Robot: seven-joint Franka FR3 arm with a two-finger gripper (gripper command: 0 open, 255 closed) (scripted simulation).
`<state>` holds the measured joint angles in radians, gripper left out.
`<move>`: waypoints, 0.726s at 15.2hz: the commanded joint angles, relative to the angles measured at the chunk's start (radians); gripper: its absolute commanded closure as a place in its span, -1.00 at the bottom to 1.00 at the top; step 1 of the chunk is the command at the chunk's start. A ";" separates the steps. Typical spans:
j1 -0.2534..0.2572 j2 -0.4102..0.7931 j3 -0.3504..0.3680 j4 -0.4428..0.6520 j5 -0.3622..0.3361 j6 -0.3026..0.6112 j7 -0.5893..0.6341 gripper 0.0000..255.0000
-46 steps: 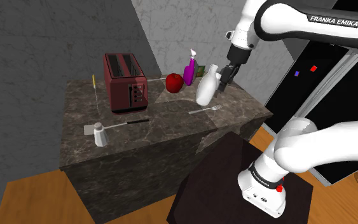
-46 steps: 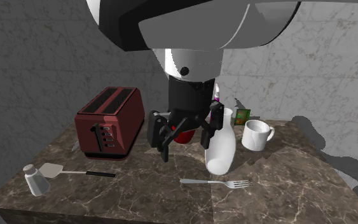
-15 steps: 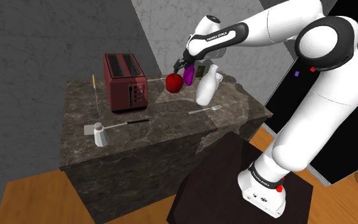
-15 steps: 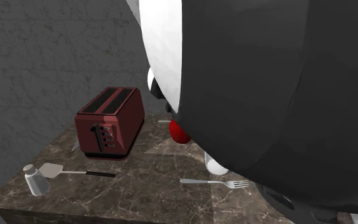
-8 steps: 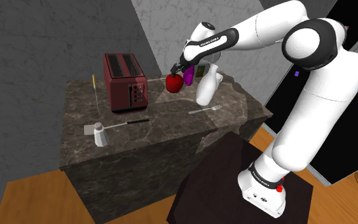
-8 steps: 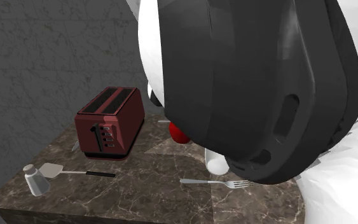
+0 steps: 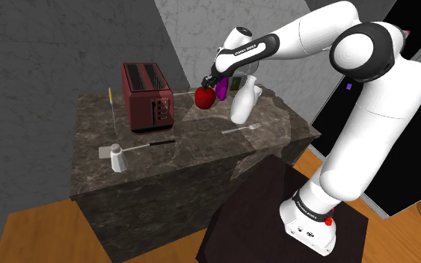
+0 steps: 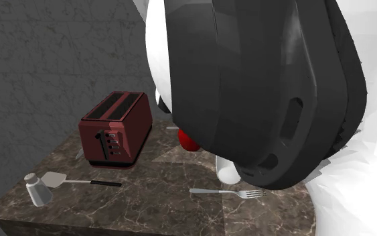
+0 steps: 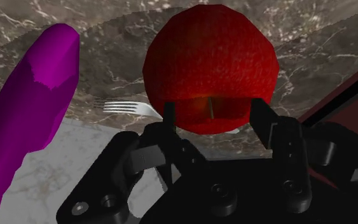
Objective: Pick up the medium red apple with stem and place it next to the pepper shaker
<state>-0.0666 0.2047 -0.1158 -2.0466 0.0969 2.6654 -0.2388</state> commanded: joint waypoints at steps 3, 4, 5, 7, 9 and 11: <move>0.001 0.000 0.000 0.000 -0.001 0.000 0.001 1.00; 0.001 0.003 0.000 0.004 -0.001 -0.001 0.002 1.00; 0.001 0.001 0.000 0.002 -0.001 -0.001 0.002 1.00; 0.002 0.001 0.000 0.002 -0.002 -0.001 0.003 1.00; 0.000 0.000 0.000 0.000 0.000 0.000 0.000 1.00; 0.001 -0.014 -0.002 0.010 -0.006 -0.024 0.005 1.00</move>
<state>-0.0653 0.1972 -0.1170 -2.0385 0.0929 2.6502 -0.2349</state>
